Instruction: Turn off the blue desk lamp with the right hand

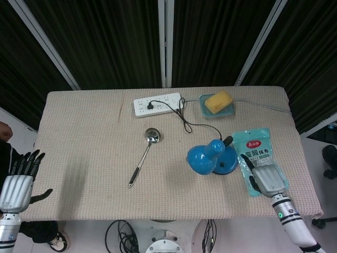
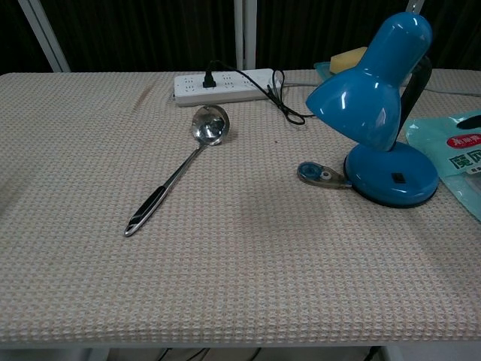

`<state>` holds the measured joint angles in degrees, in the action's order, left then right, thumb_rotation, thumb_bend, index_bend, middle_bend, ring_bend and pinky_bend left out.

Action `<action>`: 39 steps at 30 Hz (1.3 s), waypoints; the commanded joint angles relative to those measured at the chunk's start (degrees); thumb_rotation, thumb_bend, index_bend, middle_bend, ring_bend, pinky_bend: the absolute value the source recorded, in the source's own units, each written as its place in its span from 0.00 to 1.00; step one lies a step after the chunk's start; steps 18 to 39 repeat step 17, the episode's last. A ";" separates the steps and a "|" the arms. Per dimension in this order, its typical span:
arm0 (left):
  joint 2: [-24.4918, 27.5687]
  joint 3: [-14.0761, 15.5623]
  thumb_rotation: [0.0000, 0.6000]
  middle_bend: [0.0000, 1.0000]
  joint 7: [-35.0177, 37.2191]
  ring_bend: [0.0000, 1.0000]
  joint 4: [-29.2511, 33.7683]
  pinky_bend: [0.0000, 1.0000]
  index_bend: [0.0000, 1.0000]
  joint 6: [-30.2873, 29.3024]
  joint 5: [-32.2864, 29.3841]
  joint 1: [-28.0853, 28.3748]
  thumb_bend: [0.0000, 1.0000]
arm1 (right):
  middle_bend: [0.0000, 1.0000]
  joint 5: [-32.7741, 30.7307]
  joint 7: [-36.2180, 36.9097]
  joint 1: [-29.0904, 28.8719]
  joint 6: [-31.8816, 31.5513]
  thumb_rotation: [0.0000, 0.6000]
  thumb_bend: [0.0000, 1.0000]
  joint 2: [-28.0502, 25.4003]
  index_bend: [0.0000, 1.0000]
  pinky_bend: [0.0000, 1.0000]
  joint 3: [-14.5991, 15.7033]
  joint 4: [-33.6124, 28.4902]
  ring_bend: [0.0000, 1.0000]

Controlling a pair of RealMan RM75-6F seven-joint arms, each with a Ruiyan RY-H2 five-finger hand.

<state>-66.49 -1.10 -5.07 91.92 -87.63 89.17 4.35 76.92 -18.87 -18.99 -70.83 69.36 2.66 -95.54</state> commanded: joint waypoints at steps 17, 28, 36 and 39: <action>-0.25 -0.55 1.00 0.00 -2.82 0.00 0.89 0.00 0.00 -1.56 0.02 -0.56 0.03 | 0.00 5.02 19.39 13.96 -17.13 1.00 0.03 -3.60 0.00 0.00 -2.22 13.96 0.00; -0.25 -0.55 1.00 0.00 -2.82 0.00 0.89 0.00 0.00 -1.56 0.02 -0.56 0.03 | 0.00 5.02 19.39 13.96 -17.13 1.00 0.03 -3.60 0.00 0.00 -2.22 13.96 0.00; -0.25 -0.55 1.00 0.00 -2.82 0.00 0.89 0.00 0.00 -1.56 0.02 -0.56 0.03 | 0.00 5.02 19.39 13.96 -17.13 1.00 0.03 -3.60 0.00 0.00 -2.22 13.96 0.00; -0.25 -0.55 1.00 0.00 -2.82 0.00 0.89 0.00 0.00 -1.56 0.02 -0.56 0.03 | 0.00 5.02 19.39 13.96 -17.13 1.00 0.03 -3.60 0.00 0.00 -2.22 13.96 0.00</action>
